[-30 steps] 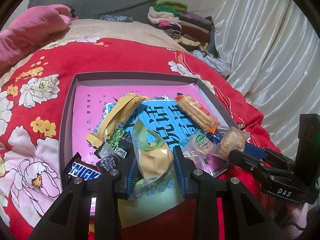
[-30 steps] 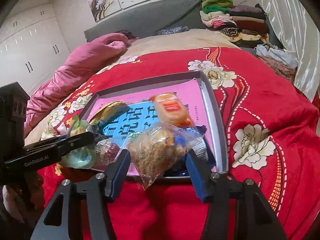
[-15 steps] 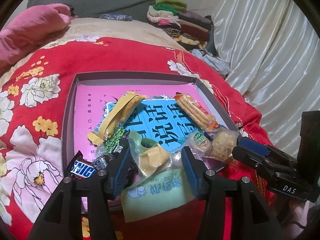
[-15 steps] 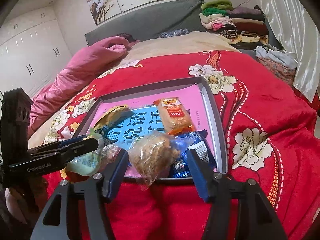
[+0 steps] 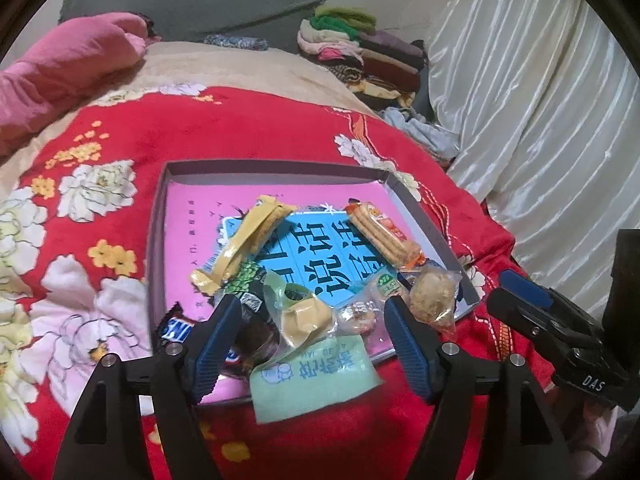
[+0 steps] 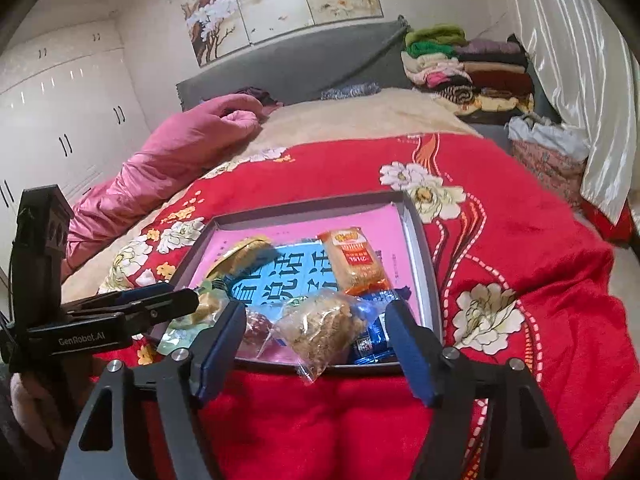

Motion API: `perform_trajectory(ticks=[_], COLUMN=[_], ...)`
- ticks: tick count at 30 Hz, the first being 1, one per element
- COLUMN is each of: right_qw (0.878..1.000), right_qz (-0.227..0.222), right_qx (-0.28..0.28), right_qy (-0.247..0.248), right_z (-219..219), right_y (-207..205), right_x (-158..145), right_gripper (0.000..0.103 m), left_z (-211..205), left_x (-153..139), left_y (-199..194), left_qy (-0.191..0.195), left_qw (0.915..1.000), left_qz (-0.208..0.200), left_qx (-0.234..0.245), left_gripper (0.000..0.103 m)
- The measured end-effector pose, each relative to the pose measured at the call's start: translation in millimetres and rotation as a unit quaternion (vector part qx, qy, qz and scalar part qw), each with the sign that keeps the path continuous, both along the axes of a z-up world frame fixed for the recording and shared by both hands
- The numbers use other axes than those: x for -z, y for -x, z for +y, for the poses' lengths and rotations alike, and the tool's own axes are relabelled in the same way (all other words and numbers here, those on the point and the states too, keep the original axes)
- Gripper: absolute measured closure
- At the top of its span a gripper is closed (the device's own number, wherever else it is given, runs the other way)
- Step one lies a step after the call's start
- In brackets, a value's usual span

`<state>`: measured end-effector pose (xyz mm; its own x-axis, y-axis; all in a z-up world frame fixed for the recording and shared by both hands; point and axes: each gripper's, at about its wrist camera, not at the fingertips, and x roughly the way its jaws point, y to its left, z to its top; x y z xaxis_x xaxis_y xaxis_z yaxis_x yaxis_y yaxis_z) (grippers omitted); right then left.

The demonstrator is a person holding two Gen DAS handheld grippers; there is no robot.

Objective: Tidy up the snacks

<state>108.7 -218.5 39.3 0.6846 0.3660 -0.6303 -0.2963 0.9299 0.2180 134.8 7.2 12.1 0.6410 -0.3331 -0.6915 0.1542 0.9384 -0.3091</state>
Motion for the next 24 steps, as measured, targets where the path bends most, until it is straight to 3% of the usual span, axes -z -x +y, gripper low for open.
perform_trajectory(ticks=[4,10,17,24], right_qw=[1.0,1.0,0.999,0.999], right_qz=[-0.004,-0.003,0.023,0.037], right_qx=[-0.004,-0.011,-0.002,-0.002], right_qy=[0.004,0.028,0.033,0.034], right_z=[2,7,5,6], right_y=[10,32,54,71], right_x=[-7,-7,7,13], right_gripper=[0.015,0.013,0.007,0.007], left_z=[4,-1,-6,-9], left_x=[-10,-13,4,3], left_y=[18,51,85,104], left_qy=[-0.013,-0.04,-0.044,-0.057], left_qw=[0.9998,0.9985,0.9965,0.9951], left_qz=[-0.001,0.018,0.057,0.059], left_qx=[-0.017,-0.034,-0.041,-0.055], left_gripper=[0.024,0.024,0.024,0.024])
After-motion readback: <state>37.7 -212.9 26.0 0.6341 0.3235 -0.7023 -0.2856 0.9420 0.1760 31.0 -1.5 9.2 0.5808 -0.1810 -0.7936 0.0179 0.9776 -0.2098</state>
